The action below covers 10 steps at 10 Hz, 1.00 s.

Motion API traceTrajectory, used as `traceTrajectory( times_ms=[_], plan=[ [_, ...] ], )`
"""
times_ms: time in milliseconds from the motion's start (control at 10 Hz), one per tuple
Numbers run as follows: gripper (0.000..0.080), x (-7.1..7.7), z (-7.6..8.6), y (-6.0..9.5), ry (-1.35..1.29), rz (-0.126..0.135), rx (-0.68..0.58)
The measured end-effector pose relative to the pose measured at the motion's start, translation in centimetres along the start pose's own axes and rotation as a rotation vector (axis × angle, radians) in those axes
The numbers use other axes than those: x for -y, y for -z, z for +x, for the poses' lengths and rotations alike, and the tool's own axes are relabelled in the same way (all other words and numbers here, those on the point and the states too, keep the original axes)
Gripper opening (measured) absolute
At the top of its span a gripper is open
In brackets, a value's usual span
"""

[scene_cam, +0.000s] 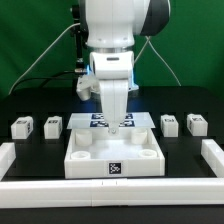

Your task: Assemble one leg

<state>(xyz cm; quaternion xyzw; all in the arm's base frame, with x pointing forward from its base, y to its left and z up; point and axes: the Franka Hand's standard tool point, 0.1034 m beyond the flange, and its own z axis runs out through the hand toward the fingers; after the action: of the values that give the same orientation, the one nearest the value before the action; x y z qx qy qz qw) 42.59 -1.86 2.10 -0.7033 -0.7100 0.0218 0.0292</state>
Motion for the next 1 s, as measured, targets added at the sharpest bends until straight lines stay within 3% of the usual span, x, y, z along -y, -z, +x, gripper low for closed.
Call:
traceTrajectory(
  times_ms=[300,600,900,1000],
  plan=[
    [0.0650,0.92,-0.74,-1.46,-0.016,0.032,-0.008],
    [0.0648,0.94,-0.78,-1.47,-0.023,0.033,-0.008],
    [0.0184,0.95,-0.78,-1.48,-0.023,0.033,-0.008],
    [0.0184,0.95,-0.78,-1.48,-0.023,0.033,-0.008]
  ],
)
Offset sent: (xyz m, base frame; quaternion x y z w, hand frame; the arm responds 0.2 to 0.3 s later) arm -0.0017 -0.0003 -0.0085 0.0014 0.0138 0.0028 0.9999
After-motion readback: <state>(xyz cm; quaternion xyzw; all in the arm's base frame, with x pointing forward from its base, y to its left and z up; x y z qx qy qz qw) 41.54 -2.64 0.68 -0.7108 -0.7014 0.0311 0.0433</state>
